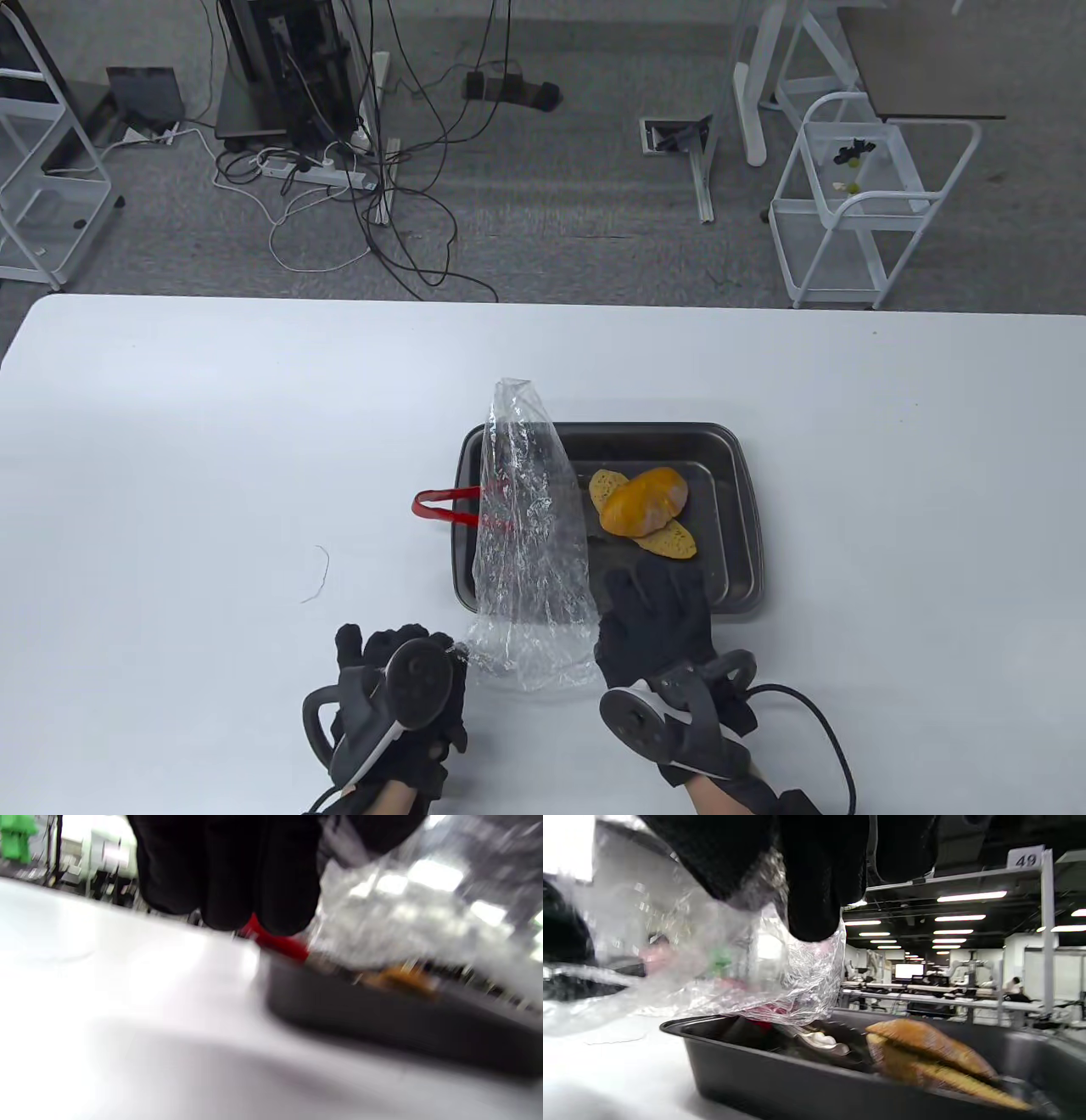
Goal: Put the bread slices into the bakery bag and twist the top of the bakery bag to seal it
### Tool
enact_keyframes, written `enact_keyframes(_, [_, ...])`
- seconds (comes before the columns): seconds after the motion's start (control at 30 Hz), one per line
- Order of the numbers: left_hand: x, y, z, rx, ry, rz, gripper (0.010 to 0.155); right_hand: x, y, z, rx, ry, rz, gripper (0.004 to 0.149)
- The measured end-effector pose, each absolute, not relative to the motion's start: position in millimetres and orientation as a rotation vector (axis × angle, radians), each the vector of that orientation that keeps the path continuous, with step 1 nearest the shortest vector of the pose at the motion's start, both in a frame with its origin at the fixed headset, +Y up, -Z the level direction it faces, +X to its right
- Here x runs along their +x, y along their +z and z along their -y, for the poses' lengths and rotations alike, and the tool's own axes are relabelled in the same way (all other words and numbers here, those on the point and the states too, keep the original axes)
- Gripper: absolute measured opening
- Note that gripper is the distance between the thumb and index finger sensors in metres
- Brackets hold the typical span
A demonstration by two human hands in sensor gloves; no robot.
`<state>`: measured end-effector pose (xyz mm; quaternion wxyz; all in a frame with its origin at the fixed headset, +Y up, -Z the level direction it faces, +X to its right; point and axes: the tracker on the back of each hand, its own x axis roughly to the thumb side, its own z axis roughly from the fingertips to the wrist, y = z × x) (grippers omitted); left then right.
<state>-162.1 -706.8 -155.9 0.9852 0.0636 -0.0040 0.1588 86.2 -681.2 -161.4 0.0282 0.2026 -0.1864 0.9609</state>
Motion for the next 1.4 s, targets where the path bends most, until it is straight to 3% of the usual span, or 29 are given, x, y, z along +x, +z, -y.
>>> enact_keyframes(0.03, [-160.9,-151.2,702.1,0.189,0.366,0.031,0.048,87.4,-155.8,676.6,0.619,2.957,0.634,0.043])
enact_keyframes(0.1, [-154.8,-138.1,691.0,0.385,0.491,0.157,0.048,91.1,-135.5,660.0,0.639,2.810,0.964,0.043])
enact_keyframes(0.23, [-144.9,-116.9,675.9,0.575,0.517,0.337,0.049,98.1,-98.8,635.6,0.651,2.483,1.497,0.043])
enact_keyframes(0.33, [-141.3,-113.2,675.2,0.613,0.463,0.258,0.052,99.2,-92.5,633.8,0.678,2.493,1.689,0.044])
enact_keyframes(0.37, [-141.4,-118.8,678.6,0.573,0.461,0.239,0.052,98.4,-99.7,638.5,0.699,2.564,1.651,0.044])
enact_keyframes(0.43, [-142.7,-134.9,690.6,0.397,0.472,0.131,0.050,93.0,-129.2,651.4,0.793,2.901,1.150,0.043])
enact_keyframes(0.47, [-145.8,-142.3,700.2,0.240,0.458,0.017,0.050,92.1,-140.7,658.0,0.750,3.041,0.811,0.043])
enact_keyframes(0.5, [-148.0,-146.6,705.2,0.134,0.460,0.015,0.049,94.3,-146.5,663.7,0.610,3.093,0.595,0.042])
enact_keyframes(0.53, [-149.8,-151.5,709.7,0.062,0.496,0.051,0.049,97.5,-150.1,667.2,0.566,3.037,0.595,0.043])
enact_keyframes(0.57, [-151.9,-153.0,711.8,0.056,0.568,0.065,0.049,101.5,-153.0,664.8,0.639,2.874,0.736,0.043])
enact_keyframes(0.67, [-153.6,-152.2,709.4,0.115,0.704,0.096,0.048,106.1,-147.2,652.7,0.635,2.741,0.727,0.043])
enact_keyframes(0.77, [-150.2,-149.9,707.8,0.125,0.770,0.173,0.047,105.5,-136.6,634.9,0.692,2.548,0.853,0.043])
enact_keyframes(0.87, [-146.8,-148.4,710.1,0.122,0.799,0.256,0.063,100.4,-132.9,612.3,0.642,2.622,0.987,0.043])
enact_keyframes(0.97, [-143.5,-145.7,708.3,0.167,0.822,0.424,0.081,99.7,-138.6,585.8,0.531,2.797,1.135,0.043])
enact_keyframes(1.1, [-140.4,-137.0,698.6,0.324,0.675,0.515,0.084,118.5,-150.2,551.4,0.327,2.941,1.201,0.043])
enact_keyframes(1.27, [-135.8,-136.3,698.2,0.310,0.631,0.509,0.082,153.2,-155.0,521.7,0.026,3.110,1.240,0.043])
enact_keyframes(1.4, [-130.0,-137.4,701.1,0.284,0.503,0.459,0.078,181.6,-169.4,526.8,-0.201,3.290,1.090,0.043])
